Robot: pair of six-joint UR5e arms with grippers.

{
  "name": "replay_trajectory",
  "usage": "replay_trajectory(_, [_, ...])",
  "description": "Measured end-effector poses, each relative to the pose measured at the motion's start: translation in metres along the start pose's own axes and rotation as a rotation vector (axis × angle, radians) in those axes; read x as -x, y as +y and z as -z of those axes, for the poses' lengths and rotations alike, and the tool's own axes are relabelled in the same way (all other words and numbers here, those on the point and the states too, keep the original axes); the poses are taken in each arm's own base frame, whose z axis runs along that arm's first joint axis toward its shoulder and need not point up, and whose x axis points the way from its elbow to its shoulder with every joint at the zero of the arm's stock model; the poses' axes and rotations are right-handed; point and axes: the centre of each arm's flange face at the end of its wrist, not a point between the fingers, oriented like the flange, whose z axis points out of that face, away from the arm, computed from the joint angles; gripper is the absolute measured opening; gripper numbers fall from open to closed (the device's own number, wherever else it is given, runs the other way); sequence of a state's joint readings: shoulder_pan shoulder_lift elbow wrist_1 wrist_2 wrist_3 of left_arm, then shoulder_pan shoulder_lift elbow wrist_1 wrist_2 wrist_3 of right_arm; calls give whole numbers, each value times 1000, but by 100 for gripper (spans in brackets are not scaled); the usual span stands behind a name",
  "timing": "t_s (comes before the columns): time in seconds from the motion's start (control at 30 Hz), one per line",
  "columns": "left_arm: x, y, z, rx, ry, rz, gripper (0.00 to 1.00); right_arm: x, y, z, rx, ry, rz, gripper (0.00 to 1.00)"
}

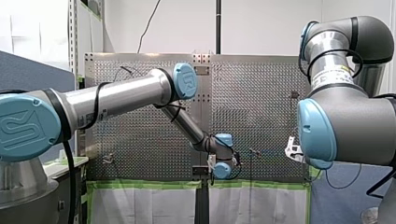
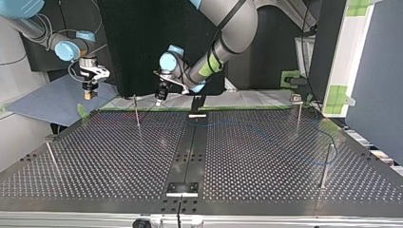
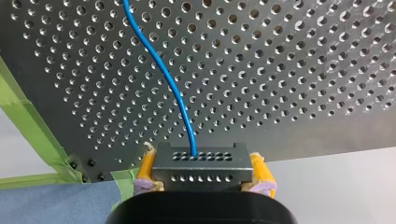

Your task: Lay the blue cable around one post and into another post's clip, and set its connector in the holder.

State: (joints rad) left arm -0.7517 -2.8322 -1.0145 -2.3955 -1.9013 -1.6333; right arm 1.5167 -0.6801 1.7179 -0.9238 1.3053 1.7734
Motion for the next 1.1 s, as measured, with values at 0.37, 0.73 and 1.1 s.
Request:
replay_trajectory(0.37, [-6,3,6,13,37,-47,61,1,0,0,0,-4,0,5])
replay_trajectory(0.73, [-8,4,12,48,60,-109,100,2,-1,0,-3,-4,-1,5])
replay_trajectory(1.1, [9,-2,11,49,66,-160,100,4,-2,0,-6,-7,-1,5])
